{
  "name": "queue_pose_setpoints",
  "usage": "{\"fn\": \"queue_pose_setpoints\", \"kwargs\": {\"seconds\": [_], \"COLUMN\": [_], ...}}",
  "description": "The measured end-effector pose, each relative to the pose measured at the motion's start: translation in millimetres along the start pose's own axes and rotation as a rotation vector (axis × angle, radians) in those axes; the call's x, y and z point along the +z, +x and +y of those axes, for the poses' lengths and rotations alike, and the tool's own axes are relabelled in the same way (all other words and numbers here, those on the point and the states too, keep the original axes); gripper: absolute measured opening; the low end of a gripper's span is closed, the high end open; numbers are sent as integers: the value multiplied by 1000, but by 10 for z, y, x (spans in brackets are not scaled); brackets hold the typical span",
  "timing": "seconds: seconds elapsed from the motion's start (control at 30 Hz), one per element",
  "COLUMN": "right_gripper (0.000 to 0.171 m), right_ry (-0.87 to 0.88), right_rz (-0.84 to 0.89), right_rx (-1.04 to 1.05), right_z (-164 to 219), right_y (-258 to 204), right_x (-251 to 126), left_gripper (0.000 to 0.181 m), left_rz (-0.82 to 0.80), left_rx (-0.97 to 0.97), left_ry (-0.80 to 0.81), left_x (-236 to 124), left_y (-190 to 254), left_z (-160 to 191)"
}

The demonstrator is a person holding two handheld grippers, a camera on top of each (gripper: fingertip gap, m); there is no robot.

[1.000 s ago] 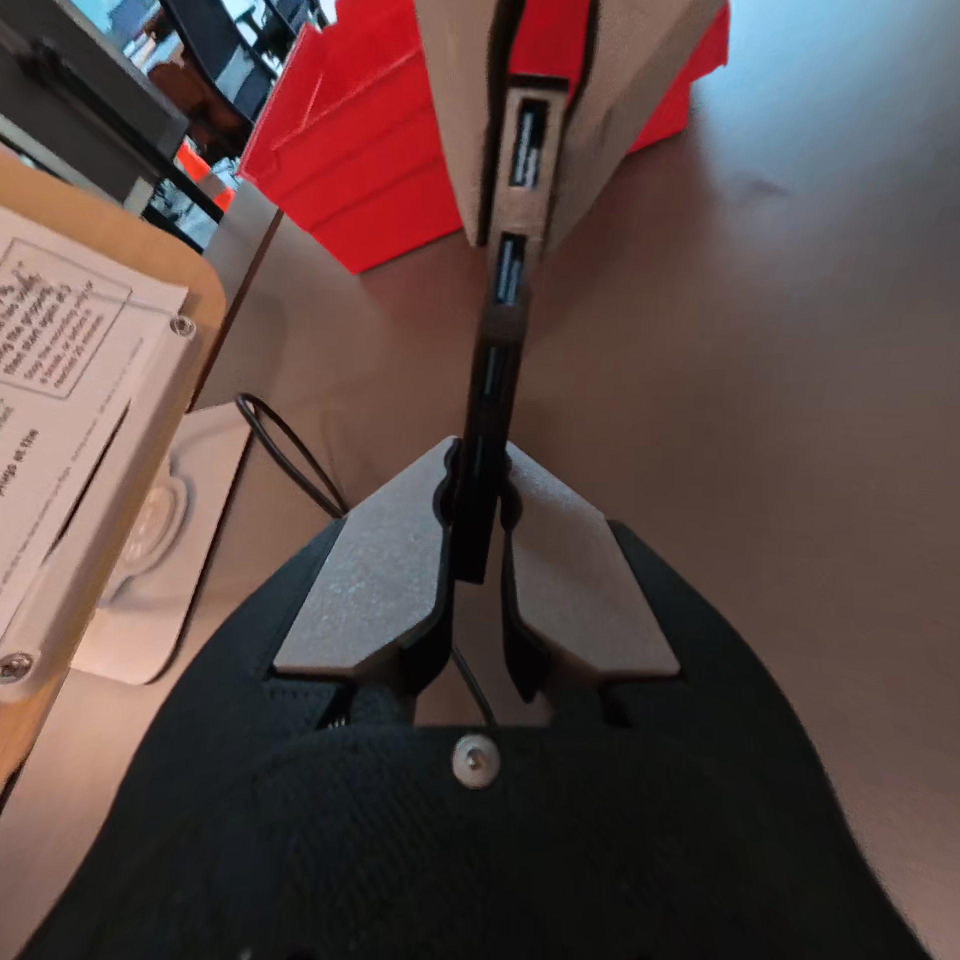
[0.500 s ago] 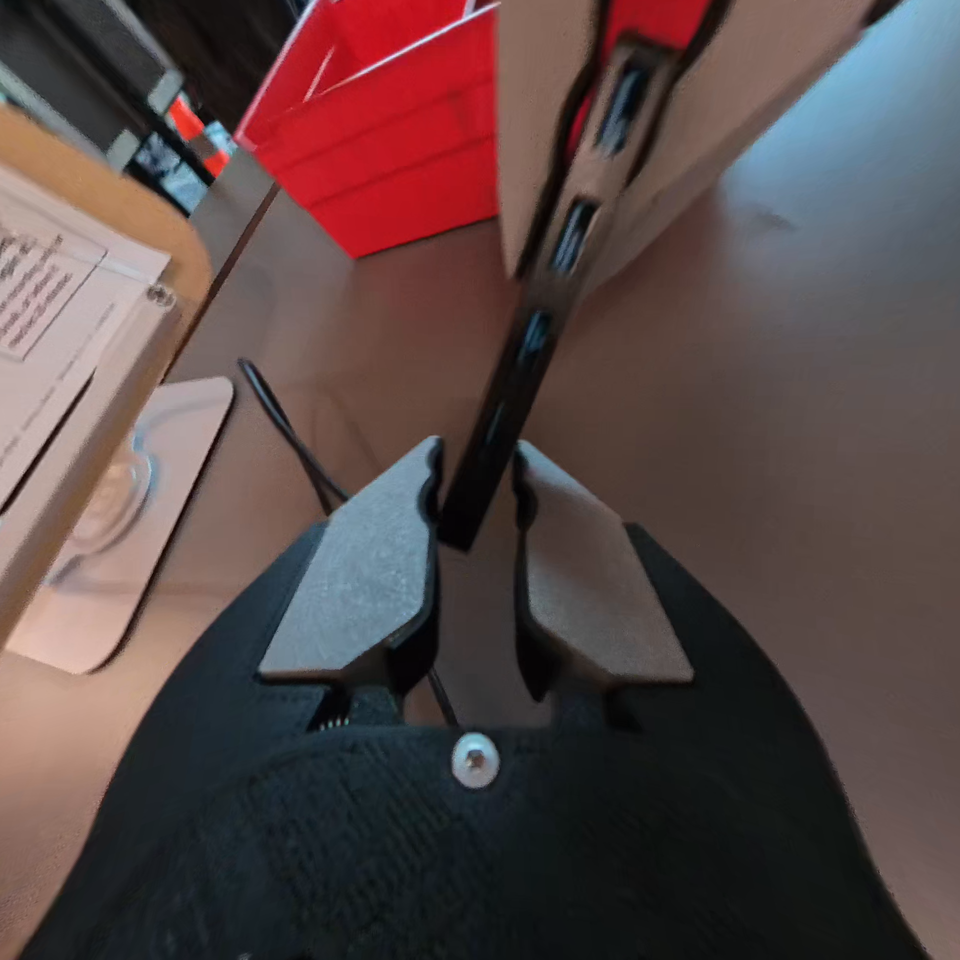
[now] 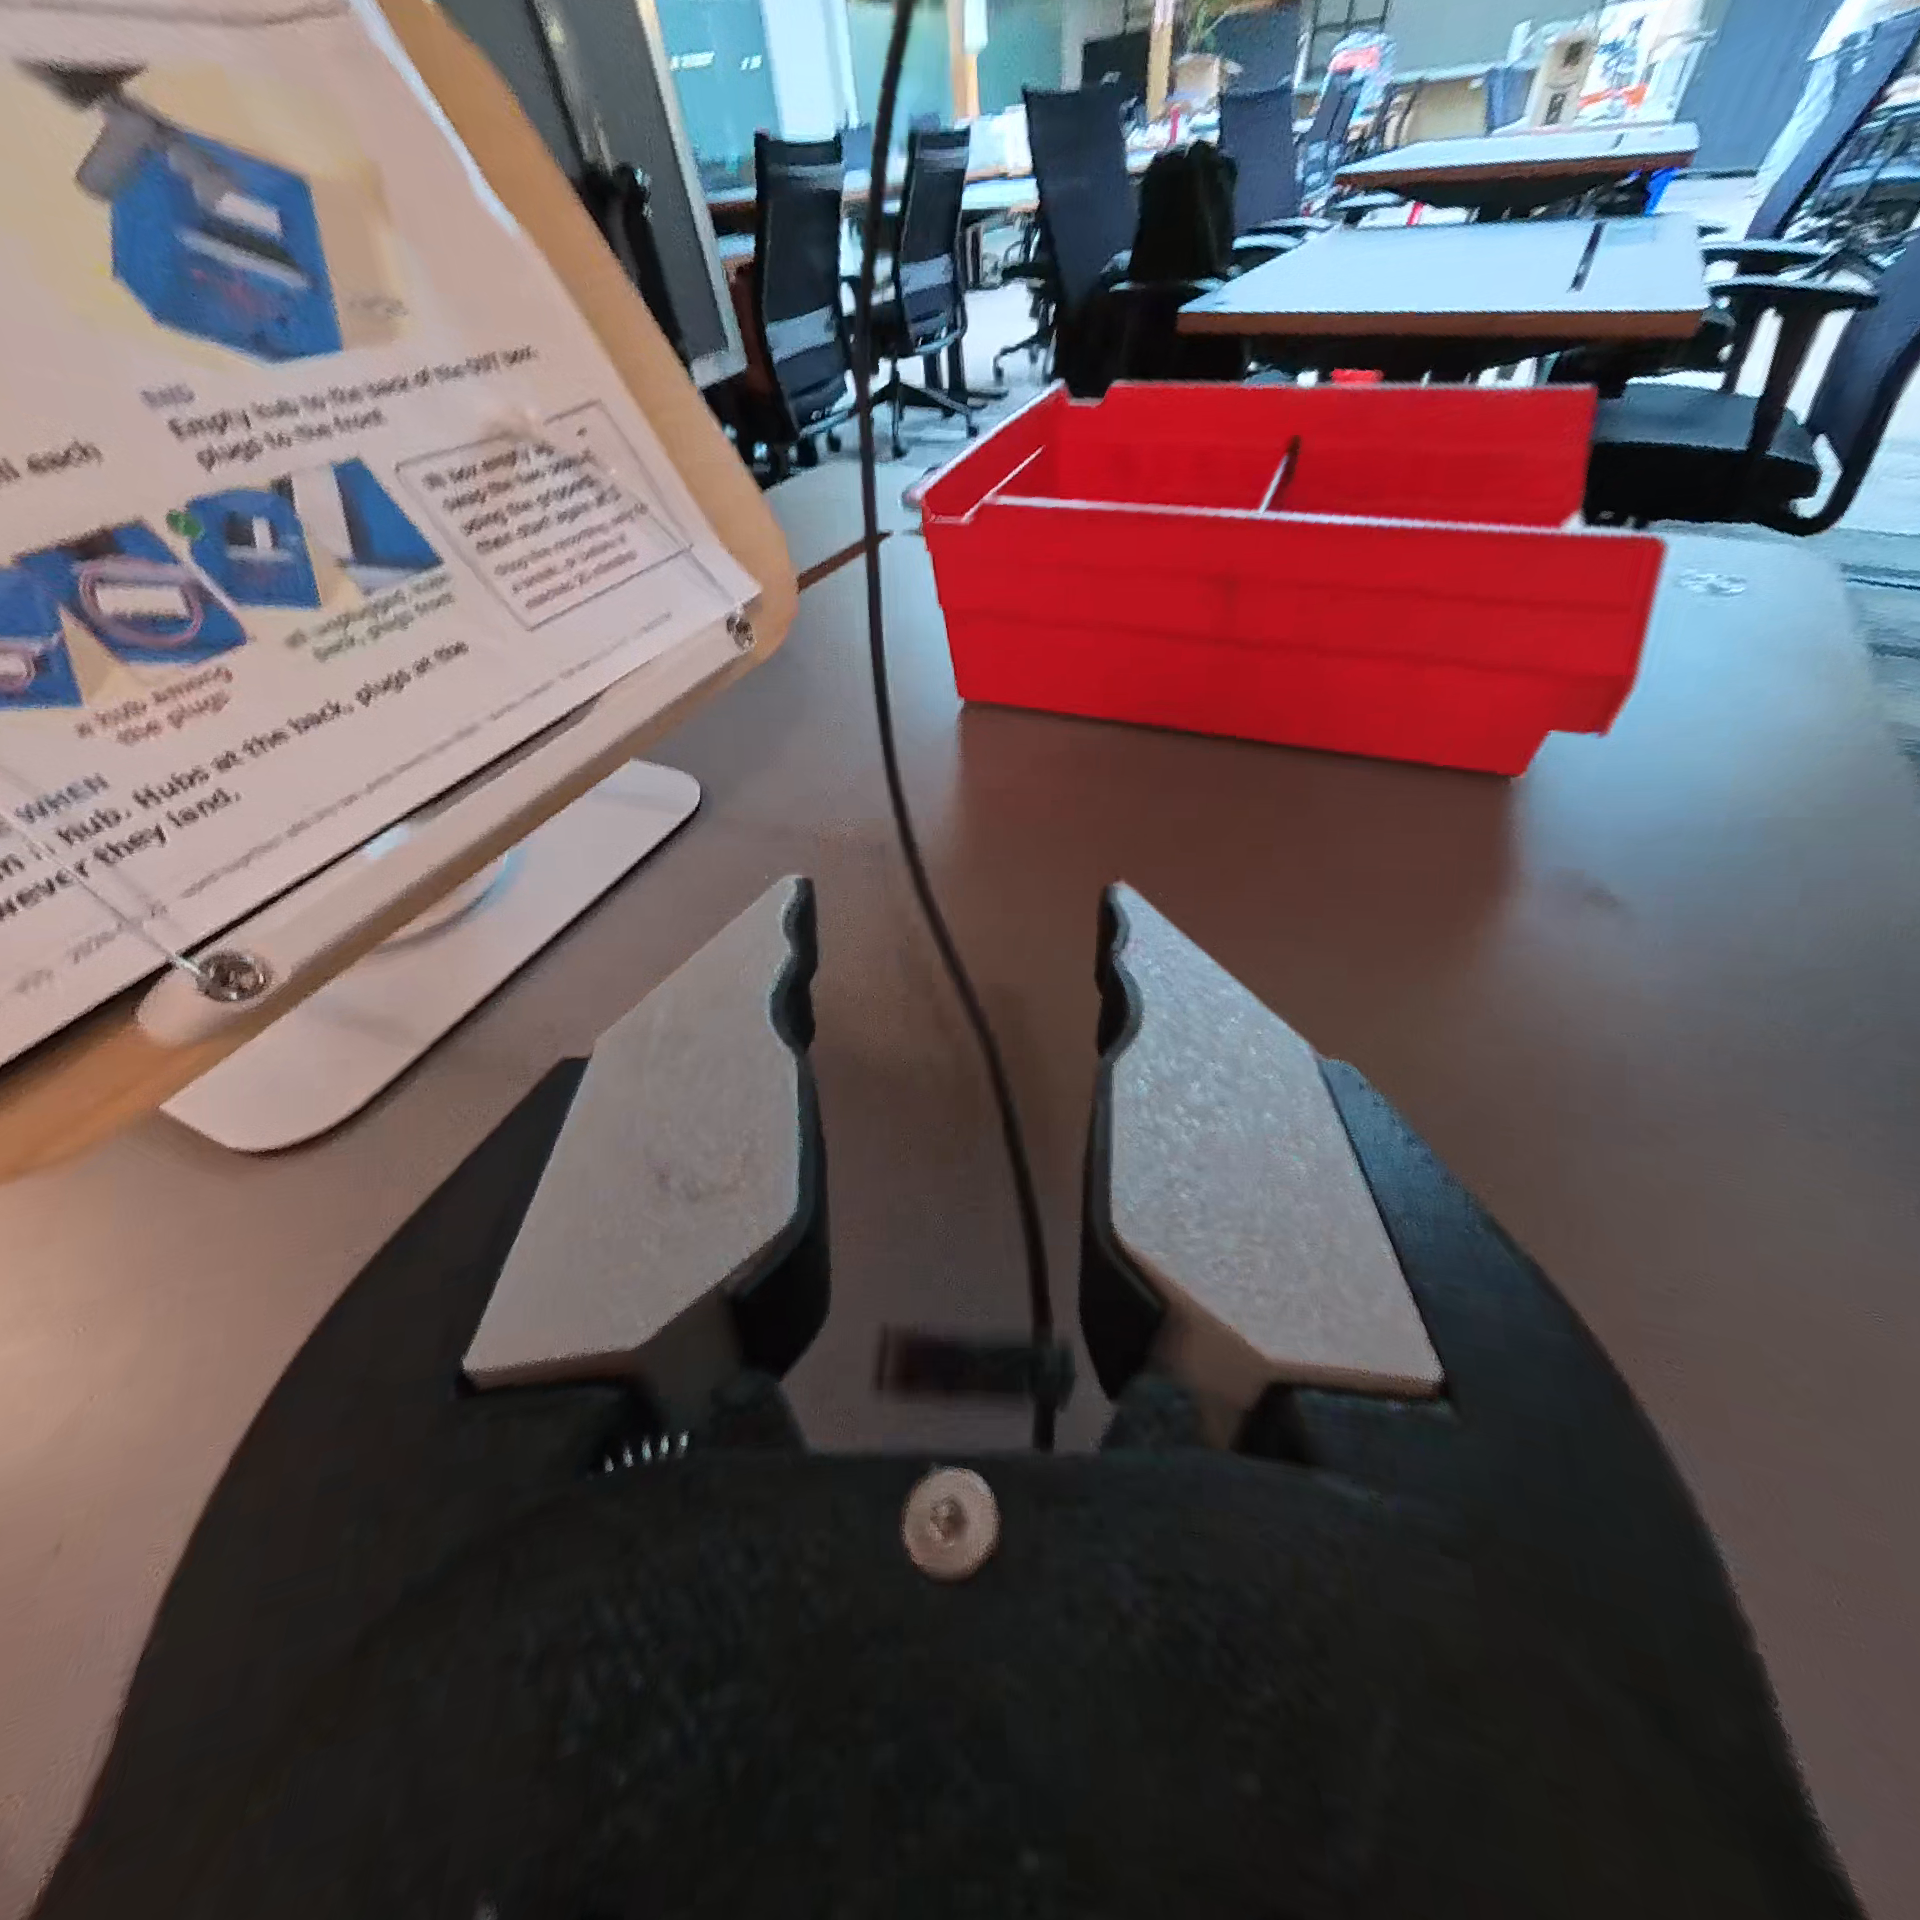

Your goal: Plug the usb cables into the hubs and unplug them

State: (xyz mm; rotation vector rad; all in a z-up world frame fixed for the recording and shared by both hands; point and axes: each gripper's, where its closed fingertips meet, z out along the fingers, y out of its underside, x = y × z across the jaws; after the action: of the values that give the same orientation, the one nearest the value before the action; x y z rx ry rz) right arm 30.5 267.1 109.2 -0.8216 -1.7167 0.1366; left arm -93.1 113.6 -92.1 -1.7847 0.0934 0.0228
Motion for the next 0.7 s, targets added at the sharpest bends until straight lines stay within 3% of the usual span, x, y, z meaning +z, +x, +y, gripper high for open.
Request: {"fn": "queue_pose_setpoints", "kwargs": {"seconds": [0.23, 0.7], "right_gripper": [7, 7], "right_ry": [-89, -169], "right_rz": [333, 677], "right_rx": [66, 330], "right_z": [74, 334], "right_y": [1292, 2699], "right_x": [-484, -1106], "left_gripper": [43, 38], "left_rz": [-9, -25], "left_rx": [-16, -49], "left_ry": [-133, -180], "left_x": [138, 148], "left_y": [-40, -108], "left_z": [318, 431]}}
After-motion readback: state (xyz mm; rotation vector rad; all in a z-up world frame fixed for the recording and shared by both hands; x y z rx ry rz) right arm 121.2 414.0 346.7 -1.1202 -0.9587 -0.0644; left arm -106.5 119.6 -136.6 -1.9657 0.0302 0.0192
